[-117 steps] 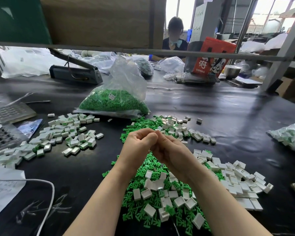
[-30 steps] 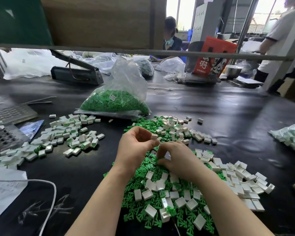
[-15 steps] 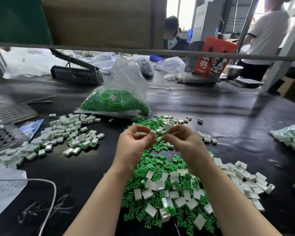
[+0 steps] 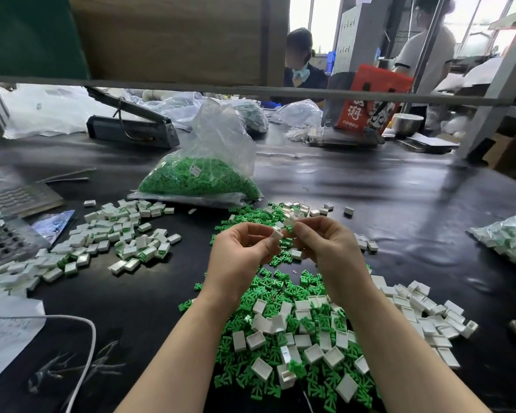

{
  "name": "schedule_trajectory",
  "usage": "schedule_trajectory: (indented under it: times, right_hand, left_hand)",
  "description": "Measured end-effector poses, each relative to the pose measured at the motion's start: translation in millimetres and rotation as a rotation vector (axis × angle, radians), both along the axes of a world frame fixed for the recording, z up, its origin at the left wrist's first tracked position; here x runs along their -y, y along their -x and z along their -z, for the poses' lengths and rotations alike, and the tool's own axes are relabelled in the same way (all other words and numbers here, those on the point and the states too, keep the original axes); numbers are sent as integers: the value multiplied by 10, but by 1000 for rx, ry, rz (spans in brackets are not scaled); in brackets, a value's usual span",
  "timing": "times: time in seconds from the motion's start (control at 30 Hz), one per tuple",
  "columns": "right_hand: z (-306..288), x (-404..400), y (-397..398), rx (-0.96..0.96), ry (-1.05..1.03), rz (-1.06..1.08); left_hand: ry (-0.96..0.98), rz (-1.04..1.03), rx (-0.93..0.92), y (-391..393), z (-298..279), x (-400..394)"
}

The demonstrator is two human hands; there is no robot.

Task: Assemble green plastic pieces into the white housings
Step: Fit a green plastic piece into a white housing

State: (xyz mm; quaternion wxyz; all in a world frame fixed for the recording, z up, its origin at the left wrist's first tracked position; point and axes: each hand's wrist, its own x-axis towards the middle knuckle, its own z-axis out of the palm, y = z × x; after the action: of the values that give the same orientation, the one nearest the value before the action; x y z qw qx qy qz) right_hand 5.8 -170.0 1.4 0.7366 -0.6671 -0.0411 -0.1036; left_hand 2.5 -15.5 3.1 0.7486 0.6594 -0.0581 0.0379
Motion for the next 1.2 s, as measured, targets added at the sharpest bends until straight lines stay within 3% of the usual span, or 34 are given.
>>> schedule_trajectory:
  times: [0.63,1.2]
  right_hand:
    - [-12,-7,28,78,-41,-51]
    - [-32,18,28,194,368,6]
  left_hand:
    - [-18,-13,2,17,-17,7]
    - [1,-30,6,20,-29,-26]
